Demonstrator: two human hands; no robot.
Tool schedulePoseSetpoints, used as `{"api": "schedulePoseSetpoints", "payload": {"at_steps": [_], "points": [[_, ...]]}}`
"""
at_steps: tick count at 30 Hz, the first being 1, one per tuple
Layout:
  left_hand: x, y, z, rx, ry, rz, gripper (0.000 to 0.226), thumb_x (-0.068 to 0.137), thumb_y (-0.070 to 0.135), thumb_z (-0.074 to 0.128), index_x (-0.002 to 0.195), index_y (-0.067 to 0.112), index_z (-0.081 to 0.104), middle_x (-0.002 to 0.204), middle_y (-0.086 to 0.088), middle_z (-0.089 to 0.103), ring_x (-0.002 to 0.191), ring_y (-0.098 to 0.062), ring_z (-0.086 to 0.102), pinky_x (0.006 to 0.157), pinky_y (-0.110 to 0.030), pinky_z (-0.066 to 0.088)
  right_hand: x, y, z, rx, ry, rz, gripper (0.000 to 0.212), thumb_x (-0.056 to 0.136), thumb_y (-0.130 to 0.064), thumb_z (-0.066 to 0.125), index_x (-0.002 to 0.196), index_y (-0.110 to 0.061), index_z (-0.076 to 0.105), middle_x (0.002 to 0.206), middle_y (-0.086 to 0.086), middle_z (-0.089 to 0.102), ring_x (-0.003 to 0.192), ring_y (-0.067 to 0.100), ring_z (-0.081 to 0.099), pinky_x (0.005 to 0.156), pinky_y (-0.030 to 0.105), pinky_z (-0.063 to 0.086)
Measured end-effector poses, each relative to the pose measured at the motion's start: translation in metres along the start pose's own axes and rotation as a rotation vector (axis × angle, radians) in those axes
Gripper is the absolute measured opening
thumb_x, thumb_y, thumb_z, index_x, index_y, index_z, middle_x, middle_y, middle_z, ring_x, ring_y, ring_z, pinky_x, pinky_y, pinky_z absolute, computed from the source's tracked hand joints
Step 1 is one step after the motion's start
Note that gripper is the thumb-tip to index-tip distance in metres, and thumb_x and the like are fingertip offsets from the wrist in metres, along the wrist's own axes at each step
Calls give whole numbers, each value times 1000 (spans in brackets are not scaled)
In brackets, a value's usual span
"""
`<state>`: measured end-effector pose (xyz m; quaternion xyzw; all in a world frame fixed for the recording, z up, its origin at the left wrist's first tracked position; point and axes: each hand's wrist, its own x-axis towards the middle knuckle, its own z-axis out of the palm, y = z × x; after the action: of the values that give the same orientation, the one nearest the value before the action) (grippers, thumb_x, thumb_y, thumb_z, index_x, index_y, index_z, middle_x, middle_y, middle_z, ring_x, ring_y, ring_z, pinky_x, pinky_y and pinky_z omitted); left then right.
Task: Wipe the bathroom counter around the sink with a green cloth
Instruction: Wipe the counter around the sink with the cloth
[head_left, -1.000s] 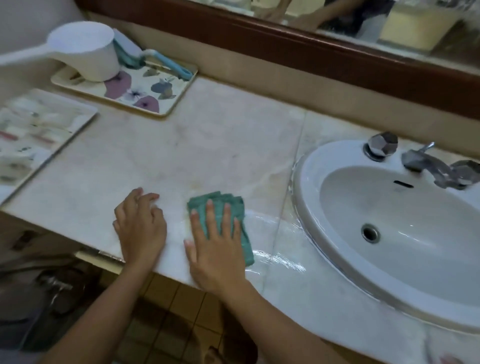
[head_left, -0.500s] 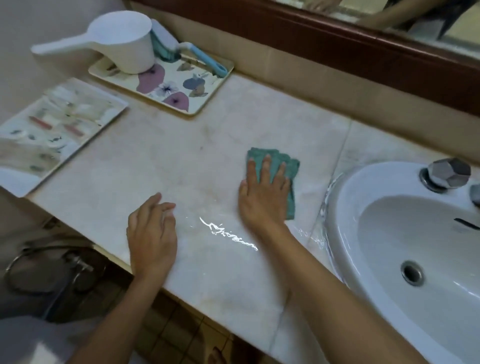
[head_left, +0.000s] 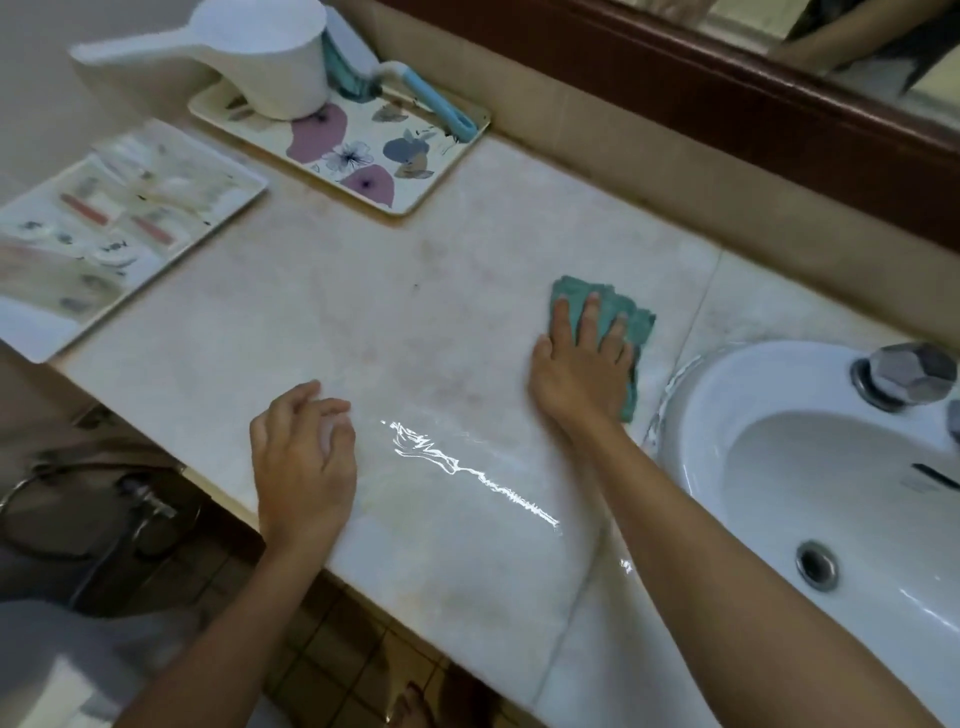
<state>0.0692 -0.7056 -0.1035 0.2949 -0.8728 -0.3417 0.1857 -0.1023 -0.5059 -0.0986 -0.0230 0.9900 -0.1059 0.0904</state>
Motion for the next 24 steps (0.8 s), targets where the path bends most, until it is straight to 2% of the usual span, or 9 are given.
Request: {"api": "schedulePoseSetpoints", "payload": {"at_steps": [2,5,9,11,13,15,17,19,24], "points": [[1,-1,0,1,-3,13,34,87,34,41,101,21,68,129,6,51,123,-16,36,97,-35,40,8,-42,11,0,-14,-149,57,100,-40,22,153,-30,5,162,2,-6,146,35,-10,118,50,-2],[2,-2,0,8,-2,29,34,88,33,39,103,21,68,129,5,52,121,-14,37,100,-37,40,-38,-79,28,-46,-60,-521,56,100,-39,22,153,-33,6,162,-1,-6,147,30,-13,118,47,-3],[3,-5,0,1,20,21,37,88,34,37,103,20,68,130,7,53,121,-12,38,100,-33,37,-88,-17,20,-57,-151,-825,53,97,-41,19,150,-45,12,161,-13,2,148,18,-8,118,36,-2],[4,-5,1,-8,23,20,40,87,37,35,102,20,69,130,7,53,121,-11,38,98,-29,37,-65,23,7,-121,-88,-775,52,97,-41,20,149,-42,18,160,-7,17,148,25,9,116,37,9],[4,-6,1,-5,22,27,42,86,39,35,102,20,69,131,7,52,120,-11,37,97,-26,35,-19,40,-7,-159,-45,-603,56,95,-46,15,150,-36,19,158,0,23,146,32,17,115,40,13],[4,-6,1,23,12,38,42,85,41,37,105,20,67,132,7,50,120,-11,37,98,-27,34,26,27,-16,-136,-21,-400,62,92,-51,8,151,-35,17,161,1,13,147,33,10,116,42,10],[6,-6,3,89,4,56,43,84,44,38,110,21,64,134,6,47,121,-14,36,99,-27,31,59,-5,-15,-134,-9,-269,55,99,-46,14,153,-34,10,162,0,2,147,33,3,117,46,6],[7,-6,6,156,-1,65,43,85,46,39,113,22,61,136,6,45,121,-15,37,97,-26,28,72,-47,-5,-116,-28,-273,53,102,-40,18,153,-33,6,162,0,-3,147,33,-2,117,48,2],[7,-6,5,136,20,75,35,85,39,44,111,22,62,135,6,46,119,-13,39,97,-23,28,10,-119,28,-110,-95,-535,54,102,-38,19,153,-33,4,162,-1,-6,147,31,-9,118,47,-2]]}}
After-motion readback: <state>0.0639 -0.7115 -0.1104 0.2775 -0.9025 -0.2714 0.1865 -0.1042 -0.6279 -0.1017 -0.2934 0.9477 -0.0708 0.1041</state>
